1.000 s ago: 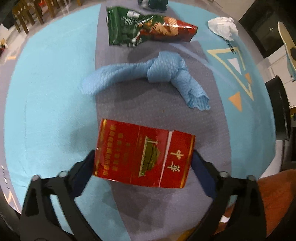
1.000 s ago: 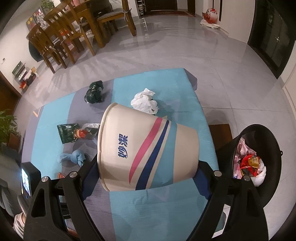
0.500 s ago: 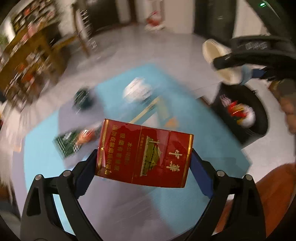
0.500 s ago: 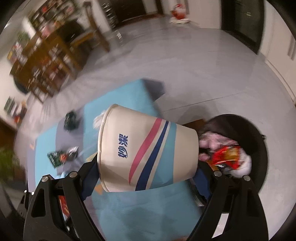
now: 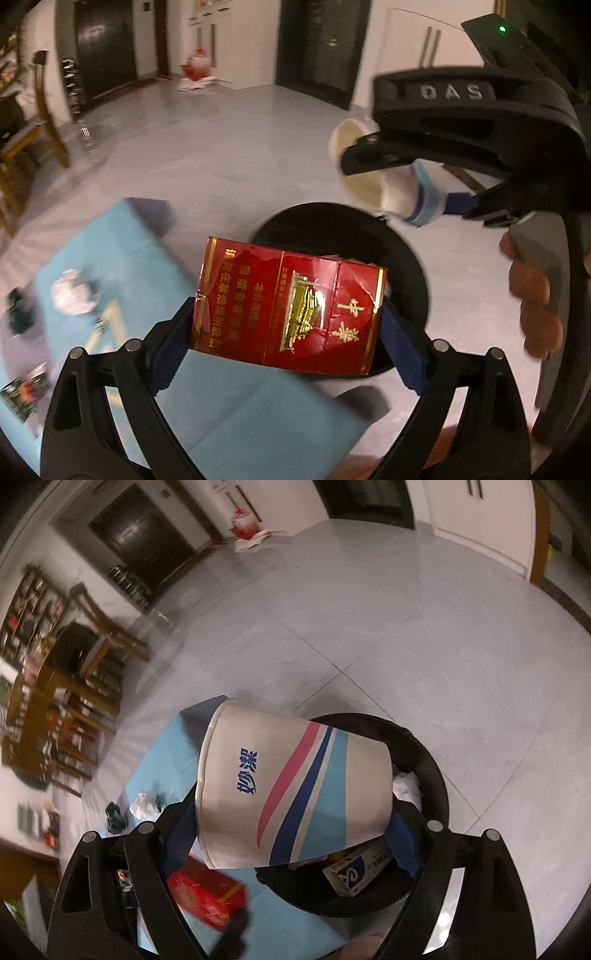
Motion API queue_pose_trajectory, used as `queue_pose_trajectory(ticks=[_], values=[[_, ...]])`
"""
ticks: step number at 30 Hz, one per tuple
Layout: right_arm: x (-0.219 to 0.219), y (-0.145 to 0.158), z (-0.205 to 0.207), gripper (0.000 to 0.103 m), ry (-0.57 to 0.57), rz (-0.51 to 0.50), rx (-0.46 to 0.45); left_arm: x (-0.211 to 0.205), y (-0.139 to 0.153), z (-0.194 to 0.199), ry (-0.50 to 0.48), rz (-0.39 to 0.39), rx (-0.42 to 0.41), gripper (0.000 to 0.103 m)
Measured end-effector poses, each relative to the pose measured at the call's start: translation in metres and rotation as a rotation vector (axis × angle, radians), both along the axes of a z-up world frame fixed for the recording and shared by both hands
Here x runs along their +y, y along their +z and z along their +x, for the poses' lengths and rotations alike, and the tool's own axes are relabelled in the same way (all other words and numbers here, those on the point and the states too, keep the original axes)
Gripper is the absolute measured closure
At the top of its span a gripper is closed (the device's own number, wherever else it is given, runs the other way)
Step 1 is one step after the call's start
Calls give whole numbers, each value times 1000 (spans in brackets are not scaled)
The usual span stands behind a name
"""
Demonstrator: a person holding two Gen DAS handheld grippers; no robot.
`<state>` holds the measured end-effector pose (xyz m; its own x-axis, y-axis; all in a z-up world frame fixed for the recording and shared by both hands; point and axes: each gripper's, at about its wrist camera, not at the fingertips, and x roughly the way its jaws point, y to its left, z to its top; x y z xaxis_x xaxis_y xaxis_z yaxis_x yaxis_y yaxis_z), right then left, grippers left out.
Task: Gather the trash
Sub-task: 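Open both grippers to drop the red box and white cup into the bin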
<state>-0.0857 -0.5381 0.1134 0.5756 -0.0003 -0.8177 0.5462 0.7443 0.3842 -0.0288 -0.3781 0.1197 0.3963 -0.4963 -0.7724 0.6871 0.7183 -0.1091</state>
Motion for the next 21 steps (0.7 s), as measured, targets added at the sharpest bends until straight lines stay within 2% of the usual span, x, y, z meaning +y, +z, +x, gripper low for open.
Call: queue_pose_trajectory(ticks=[4, 7, 12, 17, 21], values=[[-11, -2, -3, 16, -27, 26, 5, -27, -12, 8, -50, -38, 43, 9], [-17, -2, -2, 7, -23, 28, 18, -38, -20, 14, -79, -48, 96, 6], [-23, 2, -5, 6, -52, 20, 16, -29, -21, 21, -50, -98, 147, 3], [-17, 5, -3, 6, -43, 30, -1, 6, -9, 31, 35, -127, 158, 3], [1, 9, 10, 6, 8, 18, -1, 68, 7, 40, 172, -124, 138, 3]])
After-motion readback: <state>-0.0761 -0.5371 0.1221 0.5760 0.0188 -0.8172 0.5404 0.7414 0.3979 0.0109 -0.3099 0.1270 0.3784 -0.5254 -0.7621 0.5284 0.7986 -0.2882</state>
